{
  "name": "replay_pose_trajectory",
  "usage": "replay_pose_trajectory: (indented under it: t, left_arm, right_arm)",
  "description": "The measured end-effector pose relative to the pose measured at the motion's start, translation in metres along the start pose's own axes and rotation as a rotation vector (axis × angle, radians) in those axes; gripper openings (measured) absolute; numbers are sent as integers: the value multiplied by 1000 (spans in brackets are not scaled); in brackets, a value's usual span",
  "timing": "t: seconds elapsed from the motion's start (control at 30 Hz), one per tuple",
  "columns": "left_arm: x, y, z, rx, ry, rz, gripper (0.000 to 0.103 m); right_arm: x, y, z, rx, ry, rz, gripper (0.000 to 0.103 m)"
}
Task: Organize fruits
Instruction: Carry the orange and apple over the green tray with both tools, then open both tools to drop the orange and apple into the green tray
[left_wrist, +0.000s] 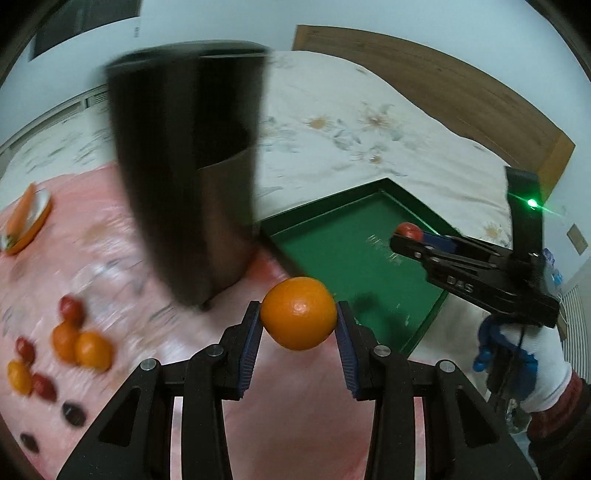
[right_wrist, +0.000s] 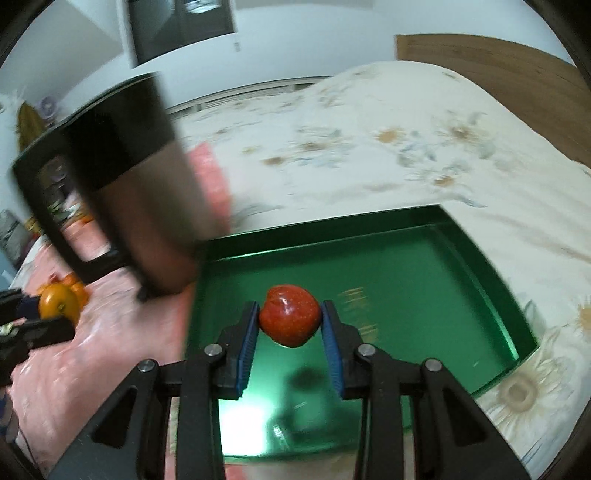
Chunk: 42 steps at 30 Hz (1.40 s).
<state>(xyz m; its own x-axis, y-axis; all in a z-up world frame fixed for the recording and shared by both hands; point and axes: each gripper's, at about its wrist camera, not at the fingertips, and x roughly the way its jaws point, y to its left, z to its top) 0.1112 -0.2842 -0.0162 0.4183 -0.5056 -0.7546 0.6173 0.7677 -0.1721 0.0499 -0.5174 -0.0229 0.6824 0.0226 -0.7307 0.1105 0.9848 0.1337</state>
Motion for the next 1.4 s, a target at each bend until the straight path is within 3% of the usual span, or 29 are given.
replay_pose_trajectory:
  t: [0.33,0.57,0.77,0.8,0.83,0.87,0.9,0.93,0.97,1.27,1.4]
  left_arm:
    - [82,-45,28,36,92,-47,34]
    - [107,-67,19,115,161,-25,34]
    - [118,-66,12,113,191,-21,35]
    - [117,-66,12,112,189,-21,35]
    - [115,-66,12,114,190,-16,35]
    - [115,-67,12,116,190,-15,35]
    - [112,-67,12,116,188,-20,37]
    - [109,-66,13,112,180,-28,41]
    - [103,-66,14,107,163,-31,48]
    - [34,-65,8,86,6,-40,49]
    - [2,-51,-3,58,45,-57,49]
  right_arm:
    - [48,-54,14,54,48,-115,31]
    - [62,-74,10,89,79,-177,31]
    - [66,-76,5,99,97,-186,32]
    - [66,-76,5,102,99,-186,45]
    - [65,-75,5,100,100,-186,68]
    - [63,-74,6,97,97,-193,79]
    - [59,-72,7,93,87,-201,99]
    - [56,-71,8,93,78,-200,103]
    - [52,-70,9,95,67,-199,103]
    - [-8,-28,14,45,-44,-220,103]
    - [-45,5,11,11,-129,-295,103]
